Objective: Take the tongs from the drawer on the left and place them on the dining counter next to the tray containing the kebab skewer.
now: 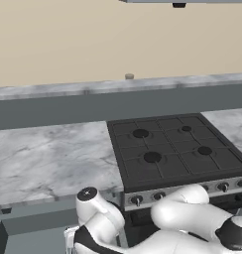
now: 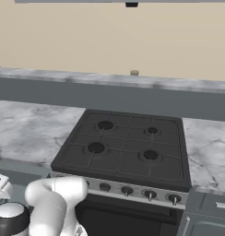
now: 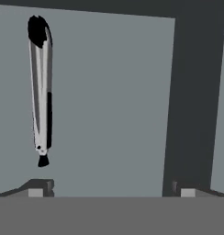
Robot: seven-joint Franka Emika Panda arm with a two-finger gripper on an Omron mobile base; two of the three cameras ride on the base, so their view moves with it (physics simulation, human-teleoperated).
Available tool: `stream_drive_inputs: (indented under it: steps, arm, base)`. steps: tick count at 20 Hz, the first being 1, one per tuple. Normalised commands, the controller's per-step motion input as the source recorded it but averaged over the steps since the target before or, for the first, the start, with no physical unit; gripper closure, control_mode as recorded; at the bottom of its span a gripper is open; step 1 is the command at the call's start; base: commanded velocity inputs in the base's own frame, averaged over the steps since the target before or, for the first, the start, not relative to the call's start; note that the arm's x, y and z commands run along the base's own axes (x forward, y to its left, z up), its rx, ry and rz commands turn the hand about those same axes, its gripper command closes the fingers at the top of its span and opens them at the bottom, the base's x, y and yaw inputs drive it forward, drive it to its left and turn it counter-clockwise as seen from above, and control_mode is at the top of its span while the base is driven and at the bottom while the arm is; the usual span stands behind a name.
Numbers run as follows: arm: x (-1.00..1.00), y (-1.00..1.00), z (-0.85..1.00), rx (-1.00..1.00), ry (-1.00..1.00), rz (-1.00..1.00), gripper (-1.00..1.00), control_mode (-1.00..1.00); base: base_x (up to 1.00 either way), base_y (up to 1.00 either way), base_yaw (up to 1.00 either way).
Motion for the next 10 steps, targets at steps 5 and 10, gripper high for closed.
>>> stream_drive_inputs:
  steps: [5, 10]
  arm:
    - [0.21, 0.38, -0.27, 0.00, 0.01, 0.00, -1.00, -1.00]
    - [0.15, 0.34, -0.26, 0.00, 0.01, 0.00, -1.00, -1.00]
  base:
    - [0.00, 0.00, 0.00]
    - [0.00, 0.00, 0.00]
